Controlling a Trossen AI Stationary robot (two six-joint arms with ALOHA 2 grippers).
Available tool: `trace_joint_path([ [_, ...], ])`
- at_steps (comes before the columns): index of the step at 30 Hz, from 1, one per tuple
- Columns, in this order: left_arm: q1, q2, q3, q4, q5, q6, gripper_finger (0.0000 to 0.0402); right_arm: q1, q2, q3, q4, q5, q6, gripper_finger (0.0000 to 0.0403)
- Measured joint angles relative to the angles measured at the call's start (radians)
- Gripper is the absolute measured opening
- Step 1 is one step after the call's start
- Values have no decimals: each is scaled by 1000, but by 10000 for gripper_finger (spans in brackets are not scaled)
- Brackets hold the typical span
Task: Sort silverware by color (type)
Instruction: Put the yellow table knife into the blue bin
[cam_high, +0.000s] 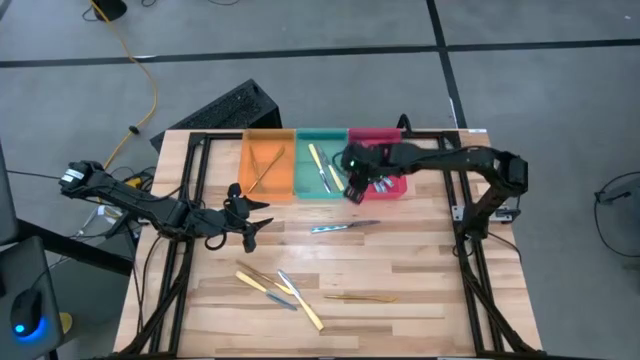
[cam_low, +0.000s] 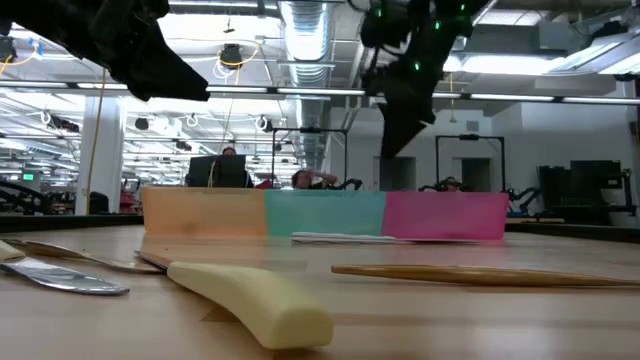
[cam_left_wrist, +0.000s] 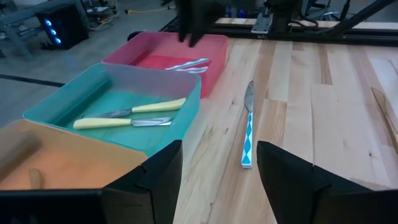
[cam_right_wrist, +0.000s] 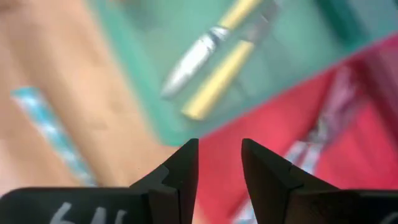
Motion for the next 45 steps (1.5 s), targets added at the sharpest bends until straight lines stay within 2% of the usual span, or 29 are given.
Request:
trace_joint_path([
  [7, 0, 0, 0, 1, 0, 7, 190, 243, 10, -3, 147, 10, 202, 145],
  [13, 0, 0, 0, 14, 0, -8, 190, 424, 37, -5, 266, 140, 221, 145],
  [16, 0, 0, 0, 22, -1, -26, 190, 473, 57, -1, 306, 193, 228, 145],
  [29, 0, 0, 1, 31, 78, -55, 190, 590, 73, -4, 278, 190, 395, 145],
  [34, 0, 0, 1, 32, 86, -104, 190, 683, 89, -5, 328, 100, 466, 145],
  [36, 0, 0, 1, 32, 124, -111, 190, 731, 90, -6, 366, 59, 486, 145],
  [40, 0, 0, 1, 32, 271, -55, 190, 823, 99, -2, 466, 54, 563, 142],
  [45, -4, 0, 1, 29, 595, 196, 190, 902, 139, 32, 505, 67, 691, 130],
])
